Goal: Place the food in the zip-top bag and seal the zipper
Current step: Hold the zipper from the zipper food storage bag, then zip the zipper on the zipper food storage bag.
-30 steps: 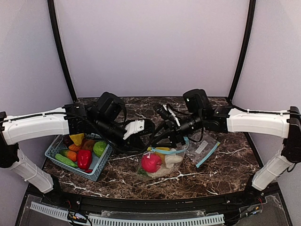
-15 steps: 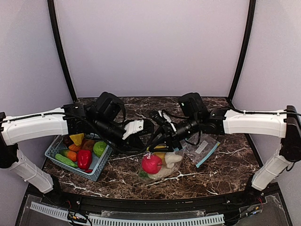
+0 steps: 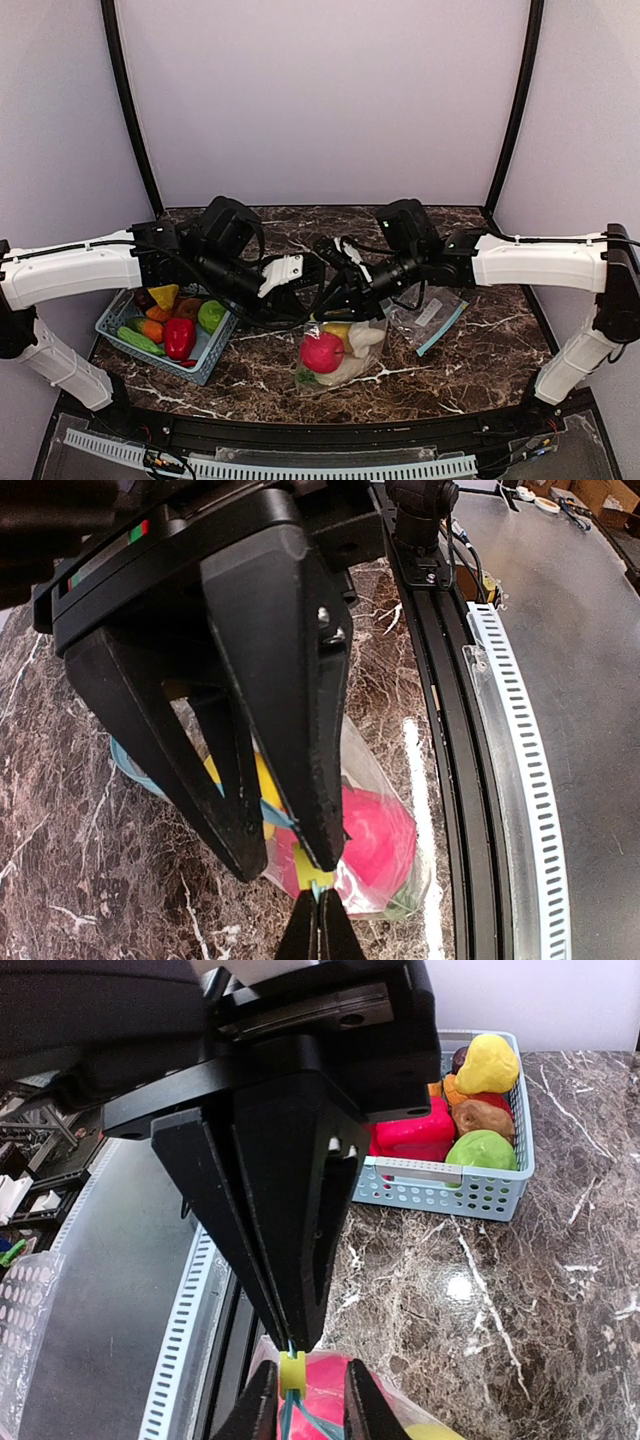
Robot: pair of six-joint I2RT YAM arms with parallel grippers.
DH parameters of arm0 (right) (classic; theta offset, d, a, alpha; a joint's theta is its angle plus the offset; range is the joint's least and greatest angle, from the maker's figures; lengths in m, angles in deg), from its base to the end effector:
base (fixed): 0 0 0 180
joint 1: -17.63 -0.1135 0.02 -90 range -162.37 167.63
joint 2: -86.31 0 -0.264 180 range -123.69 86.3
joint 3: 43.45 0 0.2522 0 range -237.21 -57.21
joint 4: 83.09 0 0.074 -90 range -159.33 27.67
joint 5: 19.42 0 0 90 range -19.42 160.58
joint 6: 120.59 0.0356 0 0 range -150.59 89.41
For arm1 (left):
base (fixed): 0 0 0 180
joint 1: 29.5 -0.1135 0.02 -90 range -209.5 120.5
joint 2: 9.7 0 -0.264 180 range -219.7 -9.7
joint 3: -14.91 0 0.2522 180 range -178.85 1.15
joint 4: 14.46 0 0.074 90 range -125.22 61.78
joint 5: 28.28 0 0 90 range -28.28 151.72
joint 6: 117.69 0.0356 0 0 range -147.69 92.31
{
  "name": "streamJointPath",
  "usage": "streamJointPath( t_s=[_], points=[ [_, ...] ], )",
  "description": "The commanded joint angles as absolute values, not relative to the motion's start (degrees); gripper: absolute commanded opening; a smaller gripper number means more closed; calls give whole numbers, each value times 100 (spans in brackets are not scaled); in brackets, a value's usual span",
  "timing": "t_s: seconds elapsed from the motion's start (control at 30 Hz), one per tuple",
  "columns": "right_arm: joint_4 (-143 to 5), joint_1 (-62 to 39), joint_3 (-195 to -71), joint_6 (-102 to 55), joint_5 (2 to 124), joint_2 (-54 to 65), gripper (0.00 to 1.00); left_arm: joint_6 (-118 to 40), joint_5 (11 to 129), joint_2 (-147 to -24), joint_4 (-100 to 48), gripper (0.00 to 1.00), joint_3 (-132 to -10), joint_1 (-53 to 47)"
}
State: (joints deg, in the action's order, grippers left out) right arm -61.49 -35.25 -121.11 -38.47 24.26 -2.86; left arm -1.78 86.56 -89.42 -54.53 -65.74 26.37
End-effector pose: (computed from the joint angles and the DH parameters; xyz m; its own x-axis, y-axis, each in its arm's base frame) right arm 0.1882 0.2913 0.2733 -0.2009 -0.4224 -0.8839 -0.9528 -0.1253 0.2765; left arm 0.1602 -0.2629 0.3103 0.0896 0.5746 -0.8135 0.9949 -0.0129 0.1004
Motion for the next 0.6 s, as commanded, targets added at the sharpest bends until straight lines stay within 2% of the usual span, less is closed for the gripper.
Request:
streamJointPath(
  t_s=[0.0,0.27,0.57],
  points=[
    [-6099,-3589,-12174,-3860,2468,-408,18,-150,8681,-8704,-5317,1,-6487,2635],
    [-6106,-3589,-12199,-3817,2386,-393,7,-125,8526,-8639,-5316,1,-6457,2631],
    [-6125,-3589,-12044,-3762,2667,-126,3,-88,8394,-8636,-5369,1,-6445,2603]
  ],
)
